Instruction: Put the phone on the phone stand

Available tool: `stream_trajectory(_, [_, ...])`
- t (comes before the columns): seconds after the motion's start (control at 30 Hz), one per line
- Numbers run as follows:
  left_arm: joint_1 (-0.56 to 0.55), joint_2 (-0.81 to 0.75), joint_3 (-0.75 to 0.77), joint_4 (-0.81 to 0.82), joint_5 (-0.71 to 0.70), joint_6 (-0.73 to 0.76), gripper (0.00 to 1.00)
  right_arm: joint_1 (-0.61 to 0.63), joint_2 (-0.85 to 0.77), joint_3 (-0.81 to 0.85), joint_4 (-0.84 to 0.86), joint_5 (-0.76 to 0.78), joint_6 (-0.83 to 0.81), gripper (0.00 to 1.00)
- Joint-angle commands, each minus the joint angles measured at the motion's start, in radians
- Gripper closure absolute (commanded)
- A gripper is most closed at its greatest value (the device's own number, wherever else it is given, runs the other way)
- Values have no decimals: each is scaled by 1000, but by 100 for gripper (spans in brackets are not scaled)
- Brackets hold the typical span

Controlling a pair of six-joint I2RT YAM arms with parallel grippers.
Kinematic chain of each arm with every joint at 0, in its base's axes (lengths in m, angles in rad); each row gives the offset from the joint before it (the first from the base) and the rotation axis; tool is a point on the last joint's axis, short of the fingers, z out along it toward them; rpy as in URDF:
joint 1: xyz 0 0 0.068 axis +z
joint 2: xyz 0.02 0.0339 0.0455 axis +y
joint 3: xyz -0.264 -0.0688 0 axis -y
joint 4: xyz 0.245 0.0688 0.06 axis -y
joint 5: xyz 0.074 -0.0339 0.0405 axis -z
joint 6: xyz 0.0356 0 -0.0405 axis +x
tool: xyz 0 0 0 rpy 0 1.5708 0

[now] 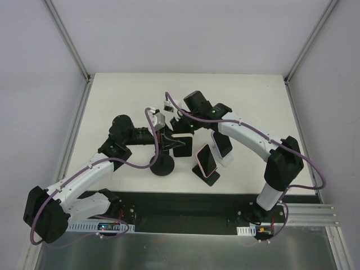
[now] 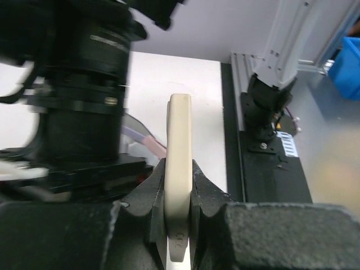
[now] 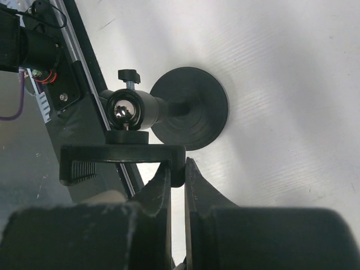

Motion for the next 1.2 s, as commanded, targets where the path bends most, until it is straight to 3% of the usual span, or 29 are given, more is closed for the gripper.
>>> stream_trajectory(0.0, [102, 19, -9, 363, 94, -75, 100, -6, -28, 24, 57, -117, -9, 99])
stream_trajectory(0.3, [126, 88, 40, 266, 149, -94, 100, -6, -42, 15, 92, -111, -7, 99])
stream_trajectory(0.43, [127, 72, 69, 109, 129, -46, 100, -7, -57, 7, 117, -74, -12, 99])
stream_trajectory(0.7, [135, 18, 14, 48, 58, -8, 100, -15, -64, 16, 122, -98, -31, 99])
stream_trajectory(0.8, [144, 18, 0, 81, 61, -16, 100, -18, -67, 15, 118, -146, -44, 99])
stream_trajectory(1.0, [160, 119, 79, 95, 210, -88, 100, -18, -67, 16, 94, -227, -85, 99])
stream_trajectory(1.17, [169, 110, 43, 130, 201, -112, 100, -24, -90, -13, 97, -291, -139, 99])
